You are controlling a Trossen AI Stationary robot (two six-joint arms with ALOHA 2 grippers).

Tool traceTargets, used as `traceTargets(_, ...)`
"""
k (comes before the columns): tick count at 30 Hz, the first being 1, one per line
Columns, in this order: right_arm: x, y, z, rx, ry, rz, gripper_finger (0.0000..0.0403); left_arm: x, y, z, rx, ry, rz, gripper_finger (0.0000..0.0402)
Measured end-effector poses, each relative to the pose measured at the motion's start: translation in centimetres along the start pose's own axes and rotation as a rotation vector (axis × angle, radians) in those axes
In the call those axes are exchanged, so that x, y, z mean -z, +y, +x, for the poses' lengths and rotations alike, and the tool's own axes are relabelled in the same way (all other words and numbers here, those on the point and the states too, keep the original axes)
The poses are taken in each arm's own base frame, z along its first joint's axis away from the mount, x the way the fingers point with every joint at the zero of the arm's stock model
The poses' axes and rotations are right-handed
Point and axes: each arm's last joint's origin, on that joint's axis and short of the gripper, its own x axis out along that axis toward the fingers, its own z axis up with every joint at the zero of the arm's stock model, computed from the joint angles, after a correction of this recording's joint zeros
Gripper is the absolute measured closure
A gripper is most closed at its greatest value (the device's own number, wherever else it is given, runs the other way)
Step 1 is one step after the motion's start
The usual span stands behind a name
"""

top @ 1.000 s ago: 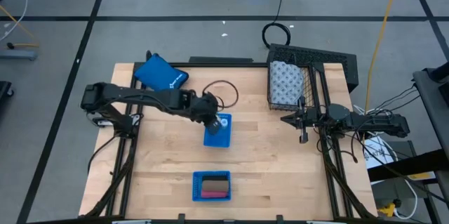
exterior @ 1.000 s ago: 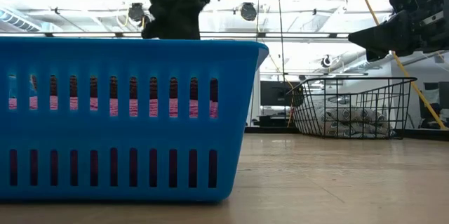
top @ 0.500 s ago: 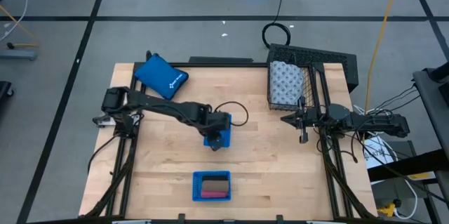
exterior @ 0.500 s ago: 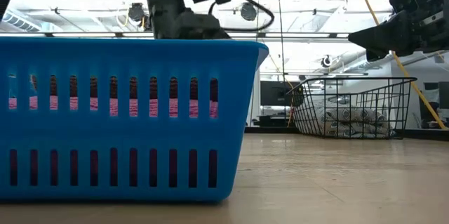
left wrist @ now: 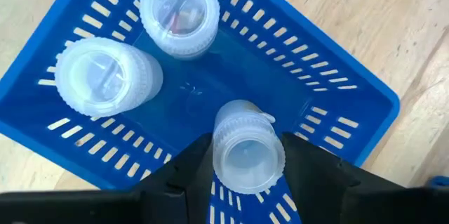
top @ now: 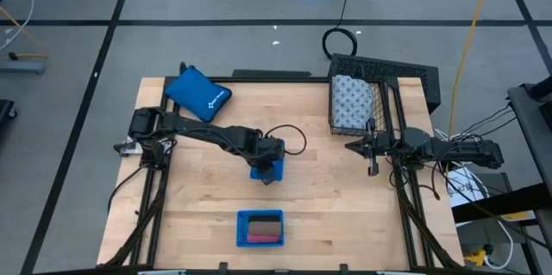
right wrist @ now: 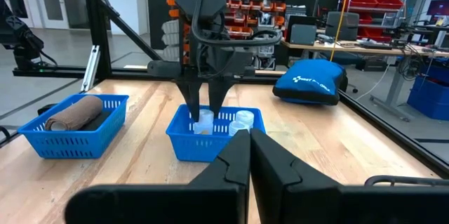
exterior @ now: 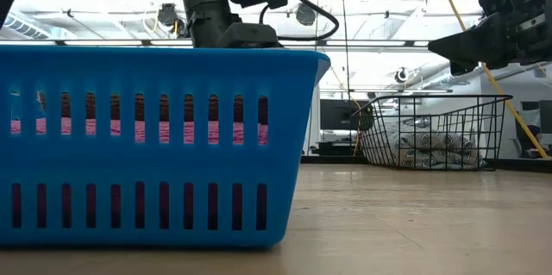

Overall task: Pick & place medical supplies in basket/bin
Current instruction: Put the white pill bottle into the top blue bin

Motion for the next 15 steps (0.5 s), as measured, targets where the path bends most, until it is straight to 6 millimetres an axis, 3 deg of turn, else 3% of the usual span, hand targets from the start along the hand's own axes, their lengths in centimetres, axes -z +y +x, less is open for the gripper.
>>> traceTargets(15, 0.0, 0.0, 0.0, 0.0, 0.0, 0.0, 0.0403, -0.2, -0.07, 0.0, 0.013, -0.018, -0.007, 0.0221)
